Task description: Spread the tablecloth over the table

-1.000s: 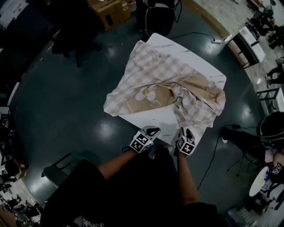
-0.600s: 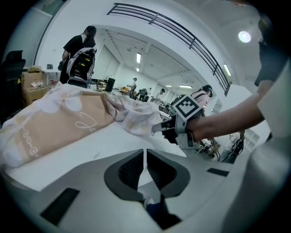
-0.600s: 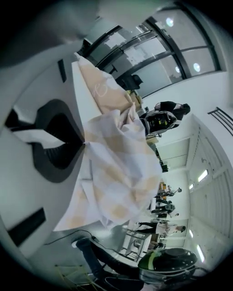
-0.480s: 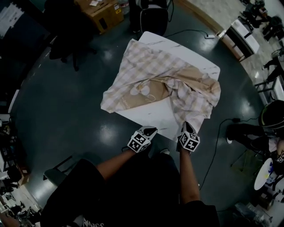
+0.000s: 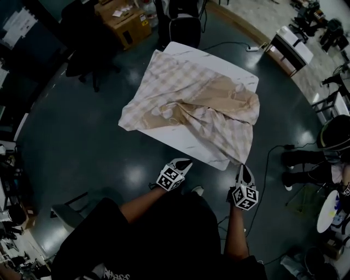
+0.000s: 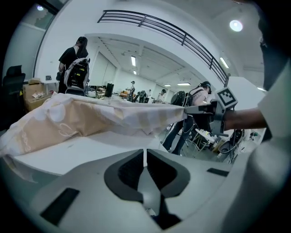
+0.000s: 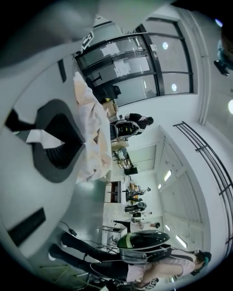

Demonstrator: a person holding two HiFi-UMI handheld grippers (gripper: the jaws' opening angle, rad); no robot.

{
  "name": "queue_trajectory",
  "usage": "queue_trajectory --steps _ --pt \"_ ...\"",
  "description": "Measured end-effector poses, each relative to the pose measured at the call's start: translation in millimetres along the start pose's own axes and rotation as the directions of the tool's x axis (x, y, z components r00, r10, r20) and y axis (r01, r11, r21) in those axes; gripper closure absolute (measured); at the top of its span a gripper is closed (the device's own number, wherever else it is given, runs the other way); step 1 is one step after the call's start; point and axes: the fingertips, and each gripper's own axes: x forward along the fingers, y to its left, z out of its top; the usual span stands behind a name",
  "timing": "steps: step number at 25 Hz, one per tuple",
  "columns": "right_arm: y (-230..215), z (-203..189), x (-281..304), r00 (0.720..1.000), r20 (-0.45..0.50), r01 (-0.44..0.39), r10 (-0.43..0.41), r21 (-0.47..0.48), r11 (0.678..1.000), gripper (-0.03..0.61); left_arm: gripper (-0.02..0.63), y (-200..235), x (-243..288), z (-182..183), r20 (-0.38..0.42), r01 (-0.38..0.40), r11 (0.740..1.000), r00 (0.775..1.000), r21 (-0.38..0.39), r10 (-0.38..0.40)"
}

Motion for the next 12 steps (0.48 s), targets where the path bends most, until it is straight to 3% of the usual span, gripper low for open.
queue_trajectory --steps 5,12 --pt "-54.6 -12.0 -52.8 0.999 0.009 0.044 -0.045 0.062 0.997 0.561 0.580 -33.5 4.1 -11.5 0.002 -0.030 0.999 1.000 0.018 0.030" --pt "-115.0 -114.7 -79.0 0.980 -0.183 0.081 -0.077 0.019 0.997 0.561 0.580 -67.6 8.7 -24.0 0.014 -0.080 0.996 0.997 0.030 0.080"
